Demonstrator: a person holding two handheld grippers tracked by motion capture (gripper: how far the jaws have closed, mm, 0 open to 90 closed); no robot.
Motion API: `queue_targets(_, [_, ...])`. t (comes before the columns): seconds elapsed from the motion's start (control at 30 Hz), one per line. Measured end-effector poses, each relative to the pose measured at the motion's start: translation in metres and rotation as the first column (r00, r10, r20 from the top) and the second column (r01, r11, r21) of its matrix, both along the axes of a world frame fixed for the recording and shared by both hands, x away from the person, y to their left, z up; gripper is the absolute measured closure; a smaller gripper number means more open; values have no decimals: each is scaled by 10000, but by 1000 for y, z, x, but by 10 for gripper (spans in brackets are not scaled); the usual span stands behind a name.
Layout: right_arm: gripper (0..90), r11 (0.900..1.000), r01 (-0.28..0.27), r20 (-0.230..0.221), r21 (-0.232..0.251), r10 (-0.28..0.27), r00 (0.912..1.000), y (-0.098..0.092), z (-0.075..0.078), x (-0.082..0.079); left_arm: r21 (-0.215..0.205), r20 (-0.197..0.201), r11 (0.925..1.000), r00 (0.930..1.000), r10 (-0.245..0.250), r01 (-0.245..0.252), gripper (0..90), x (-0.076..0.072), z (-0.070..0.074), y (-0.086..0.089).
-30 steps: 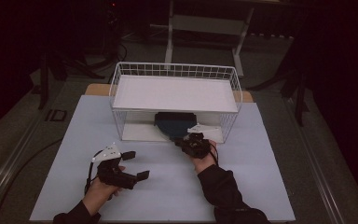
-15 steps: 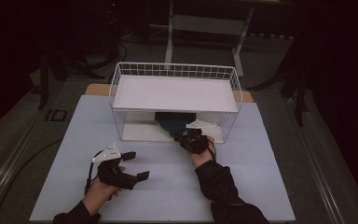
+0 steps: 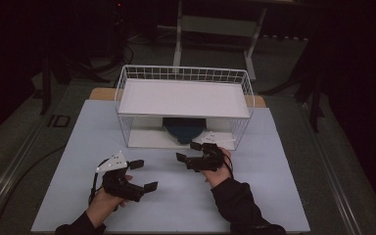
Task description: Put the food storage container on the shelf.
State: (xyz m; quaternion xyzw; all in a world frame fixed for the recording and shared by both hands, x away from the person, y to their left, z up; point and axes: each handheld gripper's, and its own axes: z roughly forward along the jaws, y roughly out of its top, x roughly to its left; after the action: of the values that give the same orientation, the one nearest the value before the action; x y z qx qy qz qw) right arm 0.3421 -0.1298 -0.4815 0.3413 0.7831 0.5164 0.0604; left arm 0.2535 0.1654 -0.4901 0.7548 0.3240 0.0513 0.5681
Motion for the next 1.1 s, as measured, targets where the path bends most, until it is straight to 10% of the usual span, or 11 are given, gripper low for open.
queue_targets(1.1, [144,9991,422,910,-45,-416,9950,-83,4,-76,62,143,10000,9999,-52,51,0,-21,4,11])
